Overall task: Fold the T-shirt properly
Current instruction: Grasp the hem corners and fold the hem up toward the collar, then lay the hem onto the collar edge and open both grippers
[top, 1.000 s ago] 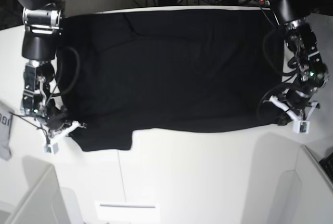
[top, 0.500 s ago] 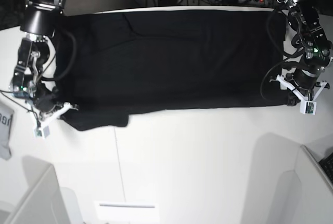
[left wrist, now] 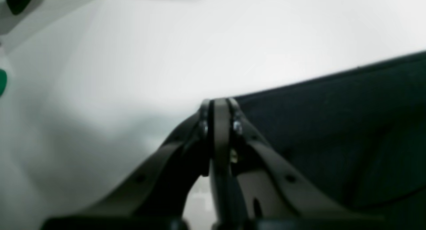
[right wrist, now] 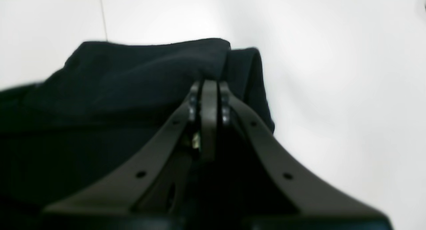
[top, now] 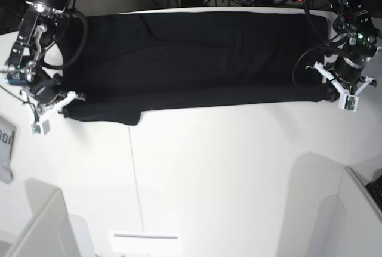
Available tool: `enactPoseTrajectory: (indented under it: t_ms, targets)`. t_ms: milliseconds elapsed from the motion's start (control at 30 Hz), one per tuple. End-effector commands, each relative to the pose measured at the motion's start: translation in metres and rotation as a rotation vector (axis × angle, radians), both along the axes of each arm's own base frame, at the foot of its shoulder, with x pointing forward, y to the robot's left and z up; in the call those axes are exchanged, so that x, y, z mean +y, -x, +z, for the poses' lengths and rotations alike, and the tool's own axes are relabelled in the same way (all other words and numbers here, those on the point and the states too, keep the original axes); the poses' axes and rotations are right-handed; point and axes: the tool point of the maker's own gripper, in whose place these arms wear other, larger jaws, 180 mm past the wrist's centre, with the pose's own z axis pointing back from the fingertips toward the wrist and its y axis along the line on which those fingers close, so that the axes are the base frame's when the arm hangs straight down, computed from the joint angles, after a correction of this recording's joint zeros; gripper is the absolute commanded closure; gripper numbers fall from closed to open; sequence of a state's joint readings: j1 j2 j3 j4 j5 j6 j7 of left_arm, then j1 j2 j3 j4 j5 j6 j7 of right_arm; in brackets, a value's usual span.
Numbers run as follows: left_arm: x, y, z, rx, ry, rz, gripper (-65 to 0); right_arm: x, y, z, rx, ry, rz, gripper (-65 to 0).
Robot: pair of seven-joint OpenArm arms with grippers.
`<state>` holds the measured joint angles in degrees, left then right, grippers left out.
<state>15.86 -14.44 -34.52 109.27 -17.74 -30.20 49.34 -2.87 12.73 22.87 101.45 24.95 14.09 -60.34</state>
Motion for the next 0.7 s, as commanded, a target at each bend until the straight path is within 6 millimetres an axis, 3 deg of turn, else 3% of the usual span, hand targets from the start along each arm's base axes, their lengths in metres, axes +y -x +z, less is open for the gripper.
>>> enactPoseTrajectory:
  t_ms: [0, 233, 667]
  targets:
    - [0.002, -0.003, 0.017, -0.051, -0.011, -0.01, 0.0, -0.007, -0.005, 0.015, -0.045, 0.028, -0.001, 0.0]
    - [0.006, 0.025, 0.016, -0.056, 0.109, 0.021, 0.0, -0.002, 0.021, 0.016, -0.022, 0.061, 0.022, 0.0]
    - [0.006, 0.056, 0.0, 0.025, 0.133, 0.031, 0.0, 0.007, 0.065, -0.006, 0.066, 0.06, 0.035, 0.0]
